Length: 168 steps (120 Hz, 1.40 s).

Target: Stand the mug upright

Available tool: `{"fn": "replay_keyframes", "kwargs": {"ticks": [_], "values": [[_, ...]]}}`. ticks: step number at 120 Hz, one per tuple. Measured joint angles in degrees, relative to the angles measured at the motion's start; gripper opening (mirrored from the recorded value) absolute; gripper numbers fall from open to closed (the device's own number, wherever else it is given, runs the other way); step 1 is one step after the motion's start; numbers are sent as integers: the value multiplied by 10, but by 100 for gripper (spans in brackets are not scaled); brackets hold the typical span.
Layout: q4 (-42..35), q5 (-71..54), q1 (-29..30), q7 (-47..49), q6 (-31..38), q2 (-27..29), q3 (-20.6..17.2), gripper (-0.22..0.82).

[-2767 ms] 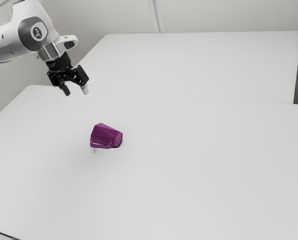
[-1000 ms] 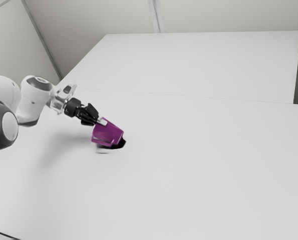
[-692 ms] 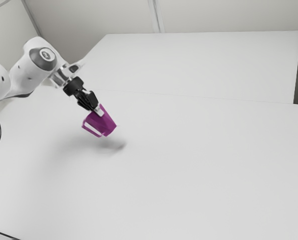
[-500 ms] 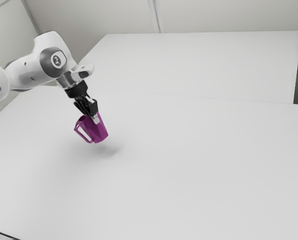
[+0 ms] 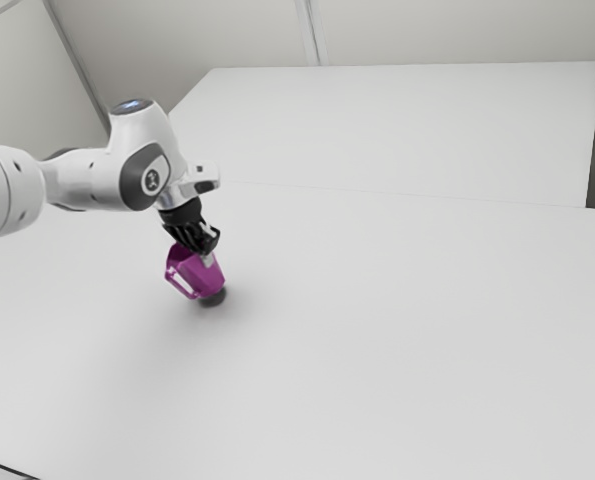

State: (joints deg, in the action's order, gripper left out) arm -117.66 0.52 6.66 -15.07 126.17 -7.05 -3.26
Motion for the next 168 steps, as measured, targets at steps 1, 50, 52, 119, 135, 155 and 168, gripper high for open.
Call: {"fn": "replay_keyframes", "kwargs": {"ticks": [1,50,52,119,135,155,168], "values": [[-1,0,0,2,2,0,0,-18],[-4,3,0,51,39,-20,-3,31],[-4,3,1,52,39,-18,-5,33],[260,10,1,73,-153,-13,-16,59],[296,8,1,76,-211,-13,-17,59],[317,11,1,79,-265,-9,-18,60],[318,12,1,80,-283,-8,-18,60]]}}
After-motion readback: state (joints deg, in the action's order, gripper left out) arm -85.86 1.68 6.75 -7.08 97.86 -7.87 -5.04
